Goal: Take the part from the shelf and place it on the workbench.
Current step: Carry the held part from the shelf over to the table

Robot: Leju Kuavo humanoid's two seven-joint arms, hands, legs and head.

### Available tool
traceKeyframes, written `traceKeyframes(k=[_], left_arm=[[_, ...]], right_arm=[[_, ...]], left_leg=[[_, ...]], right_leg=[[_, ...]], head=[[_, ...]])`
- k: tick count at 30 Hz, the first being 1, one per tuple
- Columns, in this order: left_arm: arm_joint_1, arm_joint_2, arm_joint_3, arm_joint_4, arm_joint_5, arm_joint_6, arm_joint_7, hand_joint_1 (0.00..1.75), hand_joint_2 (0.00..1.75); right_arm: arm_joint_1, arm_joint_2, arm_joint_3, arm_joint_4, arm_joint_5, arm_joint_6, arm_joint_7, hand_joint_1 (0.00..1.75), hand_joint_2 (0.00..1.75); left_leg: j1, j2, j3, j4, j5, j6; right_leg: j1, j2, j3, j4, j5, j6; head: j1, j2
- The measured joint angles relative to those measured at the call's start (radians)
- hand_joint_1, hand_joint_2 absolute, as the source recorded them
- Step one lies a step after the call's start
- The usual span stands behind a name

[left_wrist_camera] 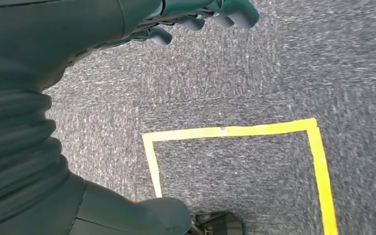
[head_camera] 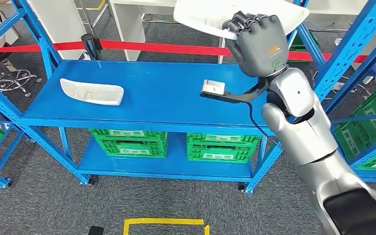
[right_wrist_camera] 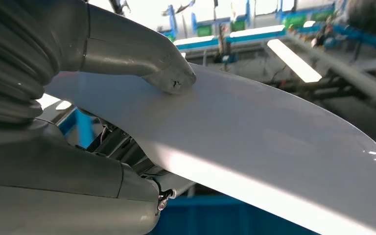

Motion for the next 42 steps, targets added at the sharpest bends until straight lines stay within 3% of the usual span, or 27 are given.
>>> traceKeyframes(k=[2,3,4,7,8,9,10,12,13,14,17,19,22,23,24,25,27,29,31,33,35,37,38,39,40,42], left_arm=[[-0.004,0.003,0.0,0.0,-0.002,0.0,0.002,0.0,1.75],[-0.005,0.005,0.0,0.0,-0.004,0.0,0.002,0.0,1.75],[-0.006,0.007,0.0,0.0,-0.005,0.0,0.002,0.0,1.75],[-0.006,0.011,0.0,0.0,-0.009,-0.002,0.002,0.0,1.75],[-0.007,0.013,0.0,-0.001,-0.012,-0.004,0.003,0.0,1.75],[-0.007,0.015,0.0,-0.001,-0.015,-0.006,0.005,0.0,1.75],[-0.008,0.016,0.0,-0.001,-0.017,-0.008,0.007,0.0,1.75],[-0.014,0.02,0.0,-0.002,-0.02,-0.012,0.009,0.0,1.75],[-0.017,0.021,0.0,-0.003,-0.02,-0.012,0.01,0.0,1.75],[-0.02,0.023,0.0,-0.004,-0.02,-0.013,0.01,0.0,1.75],[-0.024,0.025,0.0,-0.006,-0.02,-0.013,0.01,0.0,1.75],[-0.027,0.026,0.0,-0.007,-0.02,-0.014,0.01,0.0,1.75],[-0.031,0.028,0.0,-0.008,-0.021,-0.014,0.01,0.0,1.75],[-0.031,0.029,0.0,-0.008,-0.021,-0.014,0.011,0.0,1.75],[-0.031,0.029,0.0,-0.008,-0.022,-0.014,0.012,0.0,1.75],[-0.031,0.029,0.0,-0.008,-0.022,-0.015,0.012,0.0,1.75],[-0.032,0.029,0.0,-0.008,-0.025,-0.015,0.013,0.0,1.75],[-0.033,0.029,0.0,-0.008,-0.031,-0.016,0.015,0.0,1.75],[-0.035,0.03,0.0,-0.009,-0.041,-0.019,0.021,0.0,1.75],[-0.037,0.033,-0.001,-0.009,-0.051,-0.02,0.028,0.0,1.75],[-0.038,0.035,-0.002,-0.009,-0.058,-0.02,0.033,0.0,1.75],[-0.039,0.035,-0.002,-0.009,-0.061,-0.02,0.034,0.0,1.75],[-0.04,0.036,-0.002,-0.009,-0.061,-0.02,0.033,0.0,1.75],[-0.04,0.036,-0.002,-0.009,-0.061,-0.02,0.033,0.0,1.75],[-0.04,0.037,-0.002,-0.009,-0.061,-0.02,0.033,0.0,1.75],[-0.042,0.037,-0.002,-0.009,-0.062,-0.02,0.032,0.0,1.75]], right_arm=[[-0.002,-0.006,-0.018,-0.01,0.0,0.0,0.0,1.75,1.75],[-0.002,-0.007,-0.027,-0.014,0.0,-0.001,-0.001,1.75,1.75],[-0.002,-0.008,-0.035,-0.016,0.001,-0.001,-0.001,1.75,1.75],[-0.001,-0.01,-0.055,-0.019,0.001,-0.006,-0.005,1.75,1.75],[-0.001,-0.01,-0.061,-0.019,0.0,-0.007,-0.006,1.75,1.75],[-0.001,-0.01,-0.068,-0.019,-0.001,-0.008,-0.009,1.75,1.75],[-0.002,-0.011,-0.074,-0.019,-0.003,-0.009,-0.013,1.75,1.75],[-0.007,-0.012,-0.087,-0.02,-0.008,-0.01,-0.026,1.75,1.75],[-0.011,-0.012,-0.092,-0.022,-0.011,-0.01,-0.033,1.75,1.75],[-0.016,-0.012,-0.095,-0.024,-0.014,-0.01,-0.037,1.75,1.75],[-0.023,-0.013,-0.098,-0.033,-0.02,-0.01,-0.046,1.75,1.75],[-0.025,-0.014,-0.1,-0.041,-0.023,-0.006,-0.054,1.75,1.75],[-0.025,-0.014,-0.101,-0.048,-0.021,0.001,-0.062,1.75,1.75],[-0.023,-0.014,-0.101,-0.049,-0.019,0.001,-0.061,1.75,1.75],[-0.021,-0.014,-0.101,-0.049,-0.017,0.001,-0.061,1.75,1.75],[-0.021,-0.014,-0.1,-0.049,-0.016,0.001,-0.061,1.75,1.75],[-0.021,-0.013,-0.1,-0.053,-0.015,0.001,-0.061,1.75,1.75],[-0.019,-0.012,-0.1,-0.057,-0.02,0.002,-0.06,1.75,1.75],[-0.015,-0.01,-0.1,-0.06,-0.02,0.002,-0.056,1.75,1.75],[-0.012,-0.006,-0.1,-0.063,-0.011,-0.004,-0.053,1.75,1.75],[-0.008,-0.002,-0.099,-0.066,-0.007,-0.012,-0.056,1.75,1.75],[-0.001,0.001,-0.099,-0.067,-0.012,-0.017,-0.06,1.75,1.75],[0.004,0.001,-0.099,-0.067,-0.015,-0.018,-0.062,1.75,1.75],[0.009,0.001,-0.099,-0.067,-0.016,-0.019,-0.062,1.75,1.75],[0.013,0.001,-0.099,-0.067,-0.017,-0.019,-0.062,1.75,1.75],[0.017,0.002,-0.1,-0.067,-0.018,-0.019,-0.063,1.75,1.75]], left_leg=[[0.0,0.0,-0.005,-0.002,0.003,-0.013],[0.0,0.0,-0.012,0.011,-0.01,-0.019],[0.0,-0.001,-0.026,0.044,-0.038,-0.024],[0.006,0.0,-0.086,0.225,-0.15,-0.037],[0.006,0.0,-0.09,0.26,-0.166,-0.038],[0.006,0.0,-0.077,0.257,-0.164,-0.038],[0.006,0.0,-0.042,0.213,-0.145,-0.037],[0.004,0.0,0.05,0.072,-0.105,-0.029],[0.002,0.0,0.081,0.019,-0.093,-0.022],[-0.001,-0.001,0.093,-0.008,-0.089,-0.015],[-0.003,-0.001,0.087,-0.018,-0.072,0.007],[0.001,0.002,0.079,-0.024,-0.054,0.022],[0.001,0.005,0.05,-0.022,-0.031,0.031],[0.001,0.005,0.039,-0.02,-0.025,0.031],[0.001,0.005,0.028,-0.017,-0.019,0.03],[0.001,0.005,0.019,-0.014,-0.014,0.028],[0.001,0.004,0.004,-0.006,-0.007,0.022],[0.0,0.002,-0.004,-0.001,0.001,0.011],[-0.001,0.001,-0.008,-0.003,0.012,-0.002],[-0.001,0.001,-0.018,0.004,0.006,-0.014],[0.001,0.0,-0.044,0.066,-0.052,-0.024],[0.003,0.0,-0.084,0.194,-0.136,-0.031],[0.004,0.0,-0.096,0.249,-0.16,-0.034],[0.004,0.0,-0.094,0.275,-0.165,-0.035],[0.004,0.0,-0.072,0.26,-0.151,-0.034],[0.003,0.0,0.019,0.132,-0.11,-0.027]], right_leg=[[-0.004,0.0,-0.006,-0.007,0.015,-0.011],[-0.007,-0.001,-0.01,-0.011,0.024,-0.017],[-0.011,-0.002,-0.015,-0.016,0.032,-0.022],[-0.013,-0.002,-0.041,-0.015,0.052,-0.028],[-0.012,-0.002,-0.05,-0.014,0.058,-0.027],[-0.012,-0.002,-0.058,-0.012,0.063,-0.026],[-0.013,-0.002,-0.065,-0.01,0.068,-0.024],[-0.011,-0.002,-0.076,-0.005,0.077,-0.017],[-0.01,-0.003,-0.081,-0.003,0.082,-0.012],[-0.01,-0.003,-0.083,-0.003,0.087,-0.006],[-0.011,-0.003,-0.087,-0.009,0.099,0.013],[-0.013,-0.001,-0.106,0.029,0.061,0.024],[-0.015,-0.001,-0.172,0.216,-0.061,0.035],[-0.015,-0.001,-0.182,0.262,-0.081,0.037],[-0.015,-0.001,-0.174,0.273,-0.082,0.037],[-0.015,-0.001,-0.144,0.24,-0.067,0.036],[-0.014,-0.001,-0.048,0.103,-0.03,0.029],[-0.008,0.001,0.006,0.014,-0.01,0.016],[-0.003,0.002,0.004,0.003,-0.002,0.003],[-0.008,0.0,-0.002,-0.006,0.008,-0.011],[-0.013,-0.002,-0.015,-0.011,0.025,-0.024],[-0.012,-0.002,-0.034,-0.011,0.04,-0.029],[-0.012,-0.002,-0.043,-0.01,0.047,-0.029],[-0.012,-0.002,-0.052,-0.009,0.054,-0.028],[-0.011,-0.002,-0.061,-0.008,0.06,-0.026],[-0.011,-0.002,-0.074,-0.005,0.071,-0.021]], head=[[0.0,0.0],[-0.001,0.0],[-0.002,0.0],[-0.005,0.0],[-0.005,0.0],[-0.005,0.0],[-0.005,0.0],[-0.005,0.0],[-0.004,0.0],[-0.004,0.0],[-0.002,0.0],[-0.001,0.0],[0.002,0.0],[0.002,0.0],[0.002,0.0],[0.002,0.0],[0.002,0.0],[0.003,0.0],[0.005,0.0],[0.005,0.0],[0.003,0.0],[0.002,0.0],[0.002,0.0],[0.002,0.0],[0.002,0.0],[0.002,0.0]])
